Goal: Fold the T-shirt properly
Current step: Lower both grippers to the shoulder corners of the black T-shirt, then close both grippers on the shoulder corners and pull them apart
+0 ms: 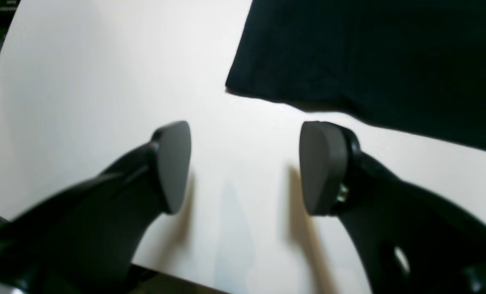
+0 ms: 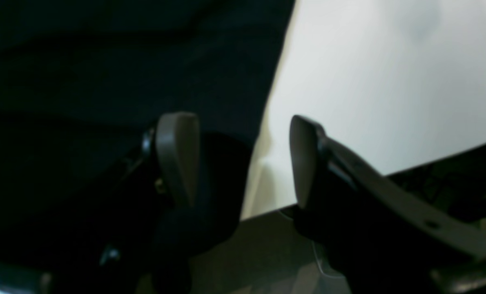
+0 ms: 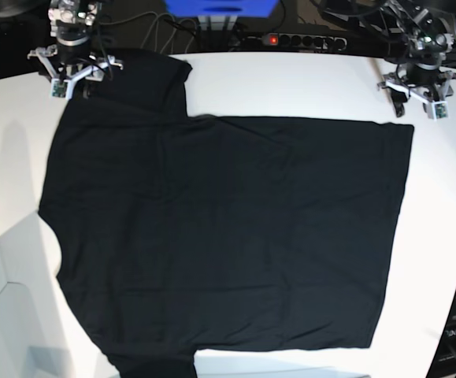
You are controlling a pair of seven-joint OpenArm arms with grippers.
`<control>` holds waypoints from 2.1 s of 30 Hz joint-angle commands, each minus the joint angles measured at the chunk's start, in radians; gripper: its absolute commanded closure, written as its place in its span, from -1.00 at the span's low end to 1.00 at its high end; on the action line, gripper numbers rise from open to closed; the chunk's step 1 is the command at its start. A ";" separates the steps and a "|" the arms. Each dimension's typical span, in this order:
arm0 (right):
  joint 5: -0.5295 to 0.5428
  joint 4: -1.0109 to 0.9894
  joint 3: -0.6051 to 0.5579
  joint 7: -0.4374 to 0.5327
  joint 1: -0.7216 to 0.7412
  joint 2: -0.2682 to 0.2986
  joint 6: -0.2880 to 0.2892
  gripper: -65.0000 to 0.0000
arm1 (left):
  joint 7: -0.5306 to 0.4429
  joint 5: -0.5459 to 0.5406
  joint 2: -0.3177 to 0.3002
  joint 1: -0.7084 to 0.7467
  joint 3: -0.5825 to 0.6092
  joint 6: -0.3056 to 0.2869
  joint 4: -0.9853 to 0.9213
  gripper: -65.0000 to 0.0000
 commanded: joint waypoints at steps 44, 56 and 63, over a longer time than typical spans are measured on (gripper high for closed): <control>-0.001 -0.060 0.081 0.021 0.010 -0.005 0.150 1.00 | -0.023 -0.009 -0.040 -0.067 -0.011 0.015 0.002 -0.24; 0.000 0.012 0.102 0.023 0.003 -0.005 0.151 1.00 | -0.023 -0.009 -0.062 -0.099 -0.011 0.015 -0.115 -0.24; 0.000 0.012 0.101 0.023 0.001 -0.024 0.153 1.00 | -0.023 0.000 -0.062 -0.135 -0.011 0.015 -0.152 -0.24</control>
